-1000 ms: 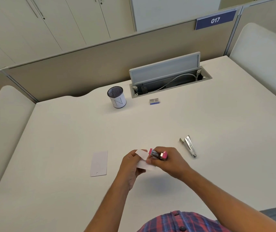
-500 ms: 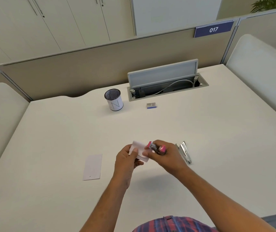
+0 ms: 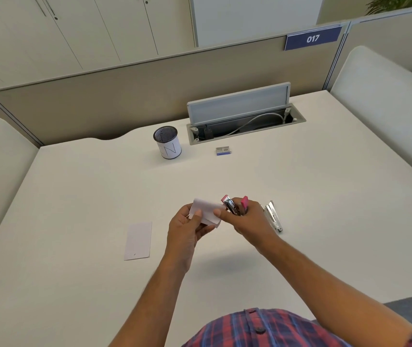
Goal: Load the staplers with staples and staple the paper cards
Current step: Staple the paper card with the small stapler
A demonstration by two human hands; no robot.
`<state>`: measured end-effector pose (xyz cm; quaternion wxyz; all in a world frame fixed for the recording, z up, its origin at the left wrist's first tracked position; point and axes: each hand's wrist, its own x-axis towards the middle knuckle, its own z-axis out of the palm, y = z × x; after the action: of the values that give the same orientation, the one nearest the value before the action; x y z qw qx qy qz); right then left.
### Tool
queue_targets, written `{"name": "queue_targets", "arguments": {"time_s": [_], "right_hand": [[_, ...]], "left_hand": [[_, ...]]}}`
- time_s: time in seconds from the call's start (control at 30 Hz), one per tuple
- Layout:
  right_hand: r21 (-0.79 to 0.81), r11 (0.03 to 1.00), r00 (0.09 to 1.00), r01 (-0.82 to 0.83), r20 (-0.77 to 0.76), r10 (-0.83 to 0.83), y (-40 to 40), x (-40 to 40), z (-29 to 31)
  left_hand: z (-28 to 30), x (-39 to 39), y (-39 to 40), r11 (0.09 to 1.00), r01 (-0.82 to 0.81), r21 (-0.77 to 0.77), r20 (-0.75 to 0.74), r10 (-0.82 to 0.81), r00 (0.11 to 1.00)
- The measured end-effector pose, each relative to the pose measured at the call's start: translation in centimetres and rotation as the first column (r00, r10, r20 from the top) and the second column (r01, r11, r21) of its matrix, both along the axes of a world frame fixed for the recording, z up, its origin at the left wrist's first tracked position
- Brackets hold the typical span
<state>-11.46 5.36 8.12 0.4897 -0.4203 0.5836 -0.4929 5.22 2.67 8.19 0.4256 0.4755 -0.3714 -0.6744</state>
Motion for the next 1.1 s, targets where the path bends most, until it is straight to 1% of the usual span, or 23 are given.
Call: {"name": "queue_targets", "arguments": {"time_s": [0.07,0.23,0.33,0.5,0.6,0.73,0.83,0.93,1.1], "right_hand": [[-0.019,1.0,1.0,0.011,0.012,-0.011,0.0,-0.1,0.2],[-0.034,0.999,0.999,0.042,0.011,-0.041,0.0,-0.5,0.5],[-0.019,0.998,0.999,0.053,-0.003,-0.053,0.0,-0.8,0.4],[-0.011,0.999,0.999,0.043,-0.024,-0.043,0.3,-1.0,0.5],[0.004,0.999,0.999,0.039,-0.028,-0.039,0.3,-1.1,0.6],[0.061,0.998,0.997,0.026,0.075,-0.031,0.4,-0.9,0.4],[0.085,0.996,0.995,-0.014,0.102,0.005,0.6,-0.7,0.3],[0.119,0.992,0.992,-0.047,0.122,0.033,0.6,-0.5,0.1],[0.088,0.995,0.987,-0.051,0.155,0.036,0.4,-0.4,0.0]], "left_hand": [[0.5,0.0,0.2,1.0,0.006,0.021,-0.013,-0.006,1.0],[0.8,0.1,0.6,1.0,-0.012,0.018,0.111,0.01,0.994],[0.8,0.3,0.8,0.999,-0.043,0.013,0.131,0.041,0.991],[0.9,0.3,1.0,0.998,-0.057,0.004,0.121,0.056,0.991],[0.9,0.4,1.0,0.996,-0.091,-0.009,0.114,0.091,0.989],[0.9,0.3,0.9,0.991,-0.126,-0.038,0.104,0.13,0.986],[0.9,0.2,0.8,0.989,-0.136,-0.056,0.093,0.141,0.986],[1.0,0.1,0.9,0.989,-0.14,-0.042,0.073,0.142,0.987],[1.1,0.1,1.1,0.99,-0.139,-0.031,0.066,0.141,0.988]]}}
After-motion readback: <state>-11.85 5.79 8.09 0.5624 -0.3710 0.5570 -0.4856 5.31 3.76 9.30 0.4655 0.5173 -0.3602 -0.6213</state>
